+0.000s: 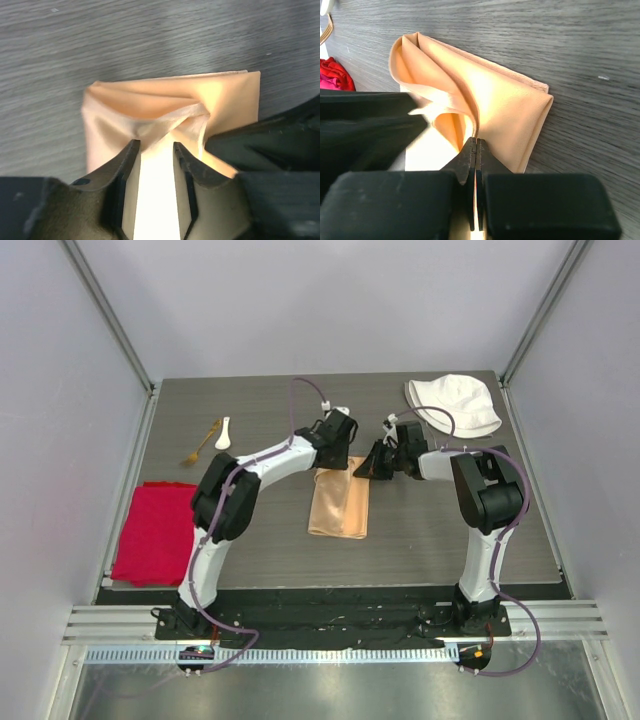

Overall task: Fold the napkin into a case and place the utensils inside
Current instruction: Fold the lower triangle-folded napkin at the center of the board.

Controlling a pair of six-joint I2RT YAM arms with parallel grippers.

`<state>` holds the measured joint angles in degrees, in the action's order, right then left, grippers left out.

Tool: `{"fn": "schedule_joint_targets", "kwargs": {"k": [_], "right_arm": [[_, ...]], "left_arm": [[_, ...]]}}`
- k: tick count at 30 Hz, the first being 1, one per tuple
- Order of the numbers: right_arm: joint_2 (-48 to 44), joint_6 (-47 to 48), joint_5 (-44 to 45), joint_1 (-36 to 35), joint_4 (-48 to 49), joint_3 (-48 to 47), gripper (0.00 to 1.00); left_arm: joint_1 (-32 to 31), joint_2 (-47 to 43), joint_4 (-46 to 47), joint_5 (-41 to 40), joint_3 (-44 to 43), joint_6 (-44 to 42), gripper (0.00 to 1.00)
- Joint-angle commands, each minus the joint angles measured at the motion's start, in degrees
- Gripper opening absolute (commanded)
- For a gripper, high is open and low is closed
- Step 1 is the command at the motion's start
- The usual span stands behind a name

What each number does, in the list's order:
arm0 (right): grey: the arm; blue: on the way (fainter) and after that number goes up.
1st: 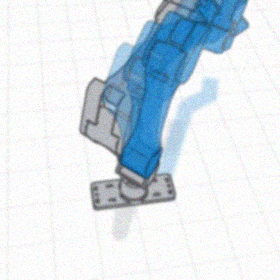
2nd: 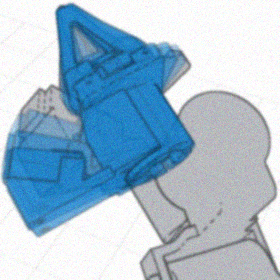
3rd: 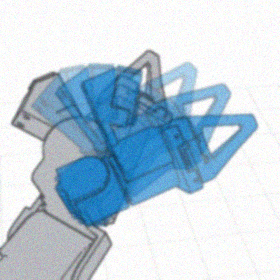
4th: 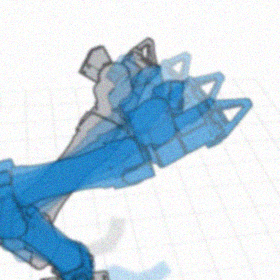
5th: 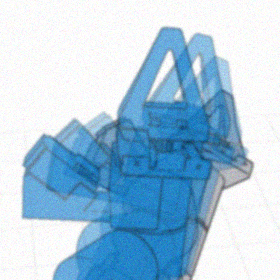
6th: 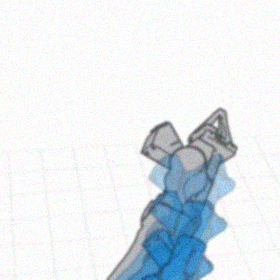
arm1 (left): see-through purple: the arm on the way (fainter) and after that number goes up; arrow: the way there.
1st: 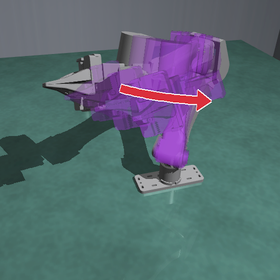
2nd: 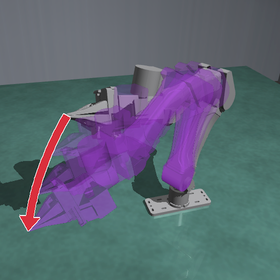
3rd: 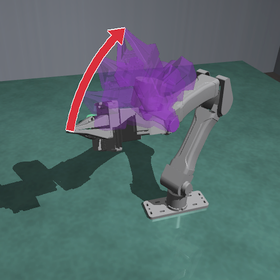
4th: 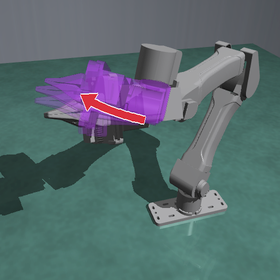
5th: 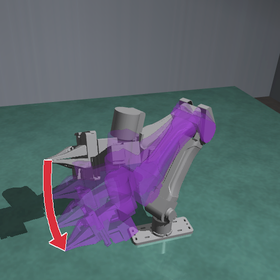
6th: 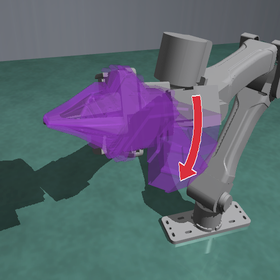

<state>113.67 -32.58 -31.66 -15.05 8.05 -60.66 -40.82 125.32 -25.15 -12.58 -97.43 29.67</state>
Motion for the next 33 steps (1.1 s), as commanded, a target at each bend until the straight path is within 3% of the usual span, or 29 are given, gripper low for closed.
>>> {"fn": "schedule_joint_targets", "kwargs": {"k": [1,6,14,22,27,33], "right_arm": [[-0.9,2.34,2.13,-0.16,-2.52,-1.82,0.01],[-1.96,3.13,1.52,-0.16,-3.48,-2.53,0.01],[-0.38,2.87,0.02,-0.33,-3.84,-4.98,0.01],[3.39,1.03,-1.03,-1.12,-3.05,-9.29,0.01],[3.94,1.29,0.8,-1.21,-4.79,-10.97,0.01],[-1.24,3.22,4.59,-0.95,-7.0,-7.37,0.01]], "left_arm": [[3.55,-8.24,2.21,8.17,3.11,5.29,0.32],[7.24,-10.53,4.14,16.17,5.67,7.85,0.24],[10.58,-7.37,-0.61,13.46,5.58,7.95,0.14],[10.58,-8.68,3.52,13.02,9.88,8.3,0.14],[9.18,-12.02,8.62,16.97,11.56,5.93,0.22],[5.58,-10.62,10.56,19.62,11.47,7.15,0.15]]}}
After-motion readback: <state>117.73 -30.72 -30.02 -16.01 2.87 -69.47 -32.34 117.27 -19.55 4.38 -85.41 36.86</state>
